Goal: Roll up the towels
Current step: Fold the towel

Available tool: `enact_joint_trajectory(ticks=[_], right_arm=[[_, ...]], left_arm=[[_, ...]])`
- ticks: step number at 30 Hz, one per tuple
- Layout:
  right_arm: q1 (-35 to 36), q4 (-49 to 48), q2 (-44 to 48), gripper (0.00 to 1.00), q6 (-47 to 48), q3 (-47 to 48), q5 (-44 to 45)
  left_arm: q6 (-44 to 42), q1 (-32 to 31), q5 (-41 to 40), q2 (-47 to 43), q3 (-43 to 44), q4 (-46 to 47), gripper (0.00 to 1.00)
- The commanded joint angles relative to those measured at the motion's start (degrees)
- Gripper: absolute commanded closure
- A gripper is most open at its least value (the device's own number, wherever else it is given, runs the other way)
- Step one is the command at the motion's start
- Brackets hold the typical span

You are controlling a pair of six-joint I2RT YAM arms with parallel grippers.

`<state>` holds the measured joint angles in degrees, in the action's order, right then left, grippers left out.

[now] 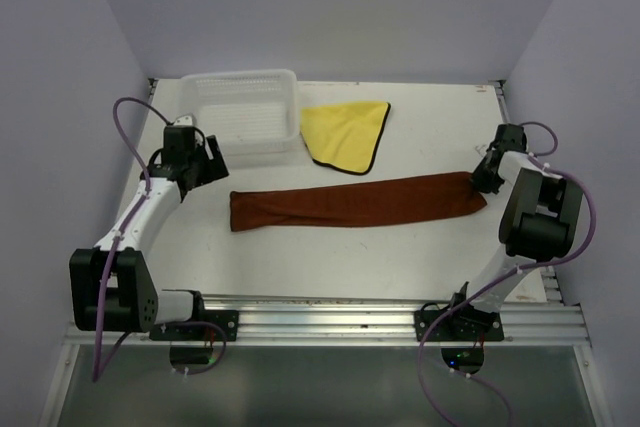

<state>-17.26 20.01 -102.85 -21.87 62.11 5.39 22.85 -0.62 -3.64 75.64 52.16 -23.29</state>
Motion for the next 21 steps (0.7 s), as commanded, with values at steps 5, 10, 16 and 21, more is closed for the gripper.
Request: enact_joint_trajectory(ticks=[5, 10, 16, 21], right_arm=[[0.29, 3.63, 4.58, 0.63, 1.04, 2.67, -1.52], [0.91, 5.83, 11.61, 0.41, 1.57, 1.62, 1.37], [3.02, 6.53, 16.54, 0.40, 2.00, -1.90, 1.82], [3.02, 4.08, 17.15, 0.45, 0.16, -5.50, -2.65]], left_arm=[[2.98, -8.69, -2.43, -4.88, -2.68, -4.40, 0.21], [7.55, -9.05, -1.28, -6.81, -4.26, -6.15, 0.21], [10.98, -9.66, -1.02, -9.71, -9.35, -6.51, 0.22], [12.30, -10.45, 0.56, -11.83, -13.84, -6.16, 0.32]])
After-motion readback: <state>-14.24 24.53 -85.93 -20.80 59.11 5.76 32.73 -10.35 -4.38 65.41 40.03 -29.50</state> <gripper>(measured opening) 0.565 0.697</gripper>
